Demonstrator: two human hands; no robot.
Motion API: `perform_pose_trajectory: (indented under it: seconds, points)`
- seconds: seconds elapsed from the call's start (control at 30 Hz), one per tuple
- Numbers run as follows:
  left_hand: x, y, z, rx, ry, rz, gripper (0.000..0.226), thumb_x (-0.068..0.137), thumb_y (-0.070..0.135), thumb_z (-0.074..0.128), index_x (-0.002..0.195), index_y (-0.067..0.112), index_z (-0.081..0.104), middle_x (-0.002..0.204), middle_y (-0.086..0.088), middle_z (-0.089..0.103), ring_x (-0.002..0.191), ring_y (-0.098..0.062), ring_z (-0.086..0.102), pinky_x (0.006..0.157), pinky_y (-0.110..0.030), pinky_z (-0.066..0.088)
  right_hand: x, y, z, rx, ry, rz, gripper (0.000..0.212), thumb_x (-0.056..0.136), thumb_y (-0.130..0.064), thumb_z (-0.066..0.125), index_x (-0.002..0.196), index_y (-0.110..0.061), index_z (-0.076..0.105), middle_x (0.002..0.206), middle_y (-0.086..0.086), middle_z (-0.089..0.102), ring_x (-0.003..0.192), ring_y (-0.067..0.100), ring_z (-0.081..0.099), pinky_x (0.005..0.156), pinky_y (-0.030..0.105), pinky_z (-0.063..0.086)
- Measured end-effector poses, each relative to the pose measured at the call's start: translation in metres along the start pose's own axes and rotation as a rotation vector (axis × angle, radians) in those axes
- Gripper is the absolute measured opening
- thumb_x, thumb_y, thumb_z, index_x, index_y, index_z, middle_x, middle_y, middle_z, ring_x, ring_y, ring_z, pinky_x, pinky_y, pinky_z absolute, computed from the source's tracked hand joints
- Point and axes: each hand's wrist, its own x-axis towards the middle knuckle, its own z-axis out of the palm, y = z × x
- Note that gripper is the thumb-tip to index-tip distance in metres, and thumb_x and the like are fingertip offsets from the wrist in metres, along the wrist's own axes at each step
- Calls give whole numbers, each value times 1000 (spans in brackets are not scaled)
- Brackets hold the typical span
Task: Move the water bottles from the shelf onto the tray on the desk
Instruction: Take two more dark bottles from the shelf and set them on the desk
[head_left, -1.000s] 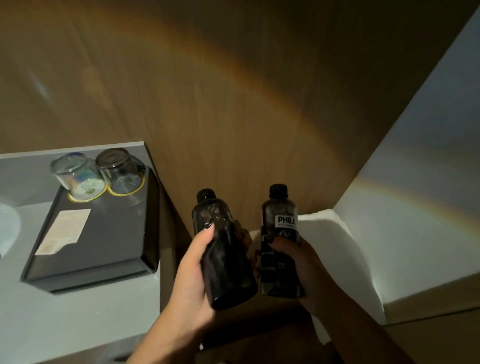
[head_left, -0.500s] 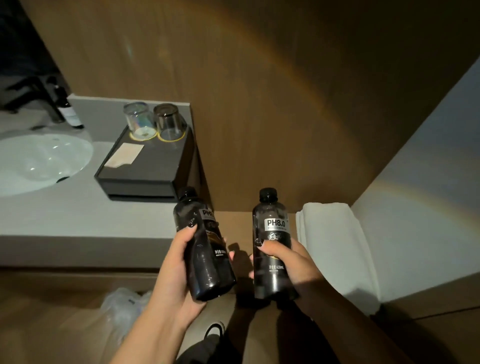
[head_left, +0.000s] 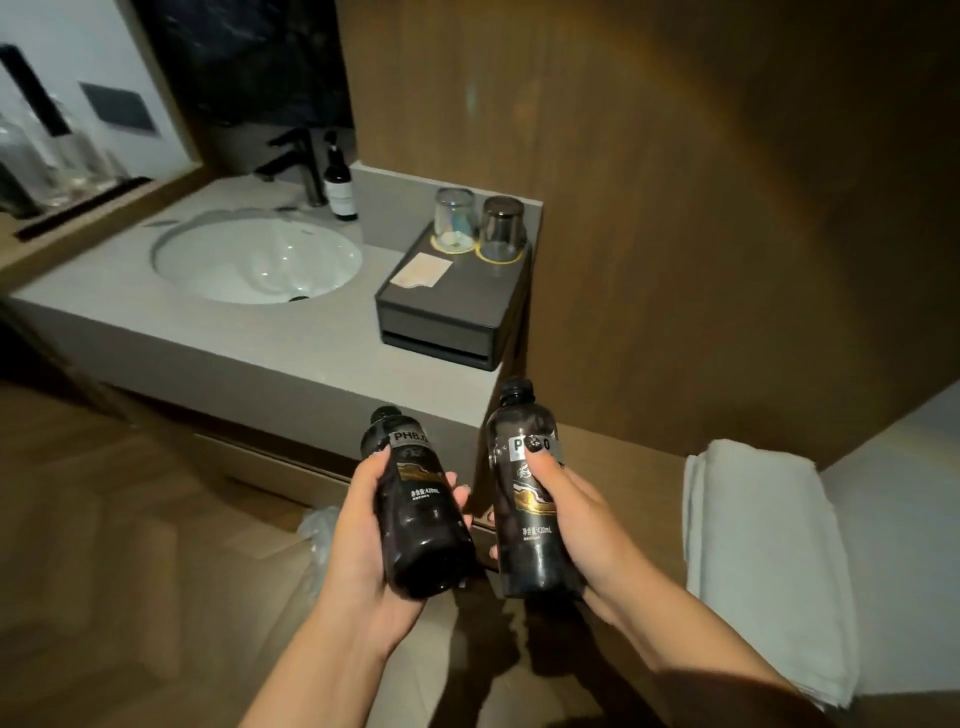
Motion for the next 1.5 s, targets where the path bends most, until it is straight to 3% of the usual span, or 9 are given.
perform_pose_trajectory:
  seconds: [0.3, 0.43, 0.53, 0.63, 0.9, 1.03, 1.2, 1.37, 1.5]
  points:
    - [2, 99, -74, 96, 69, 67, 63, 67, 37, 68, 122, 10, 54, 93, -16, 67, 74, -26, 67, 67, -36, 55, 41, 4, 116, -79, -50, 43, 31, 87, -43, 58, 103, -17, 62, 91, 15, 67, 85, 33, 64, 94, 56, 48]
    - [2, 166, -113, 123, 82, 28, 53, 74, 40, 64, 117, 9, 58, 84, -14, 69, 68, -24, 67, 65, -34, 56, 64, 10, 188, -100, -61, 84, 39, 88, -48, 54, 104, -14, 62, 95, 19, 67, 86, 32, 64, 92, 51, 50]
    - [3, 217, -140, 69, 63, -15, 62, 71, 38, 68, 122, 6, 55, 83, -14, 66, 68, -24, 65, 62, -32, 58, 85, 15, 244, -114, -46, 95, 45, 89, -50, 49, 105, -10, 64, 89, 15, 67, 82, 29, 64, 84, 42, 52]
    - [6, 264, -164, 75, 122, 24, 69, 64, 36, 70, 123, 4, 53, 78, -13, 64, 67, -24, 64, 58, -31, 57, 105, 18, 299, -101, -55, 107, 49, 88, -53, 50, 105, -8, 64, 87, 15, 67, 81, 30, 64, 89, 47, 51]
    - [6, 364, -209, 170, 199, 116, 42, 83, 39, 61, 104, 2, 58, 64, -12, 67, 69, -25, 63, 65, -35, 53, 152, 12, 408, -72, -135, 155, 47, 89, -51, 51, 102, -7, 63, 82, 14, 66, 69, 25, 65, 72, 37, 54]
    - [11, 404, -224, 267, 210, 171, 31, 87, 37, 57, 90, 6, 59, 65, -10, 67, 73, -25, 64, 72, -35, 52, 182, 6, 452, -140, -168, 154, 41, 89, -50, 51, 94, -12, 63, 76, 9, 66, 64, 22, 65, 69, 33, 53]
    - [25, 456, -242, 348, 229, 233, 30, 85, 37, 58, 101, 11, 60, 75, -7, 71, 81, -25, 67, 66, -33, 53, 220, -2, 502, -168, -253, 173, 43, 89, -51, 51, 97, -12, 65, 76, 8, 69, 66, 22, 66, 71, 34, 54]
    - [56, 518, -251, 367, 268, 238, 37, 82, 38, 62, 106, 9, 61, 81, -12, 70, 74, -26, 67, 71, -37, 54, 270, -19, 547, -156, -305, 168, 48, 89, -50, 51, 107, -7, 63, 81, 10, 68, 68, 23, 65, 67, 31, 54]
    - [86, 573, -250, 372, 284, 240, 47, 80, 41, 62, 113, 8, 61, 84, -14, 71, 67, -25, 69, 62, -34, 53, 317, -39, 581, -218, -323, 135, 48, 89, -50, 50, 110, -9, 63, 85, 8, 69, 70, 19, 67, 65, 28, 54]
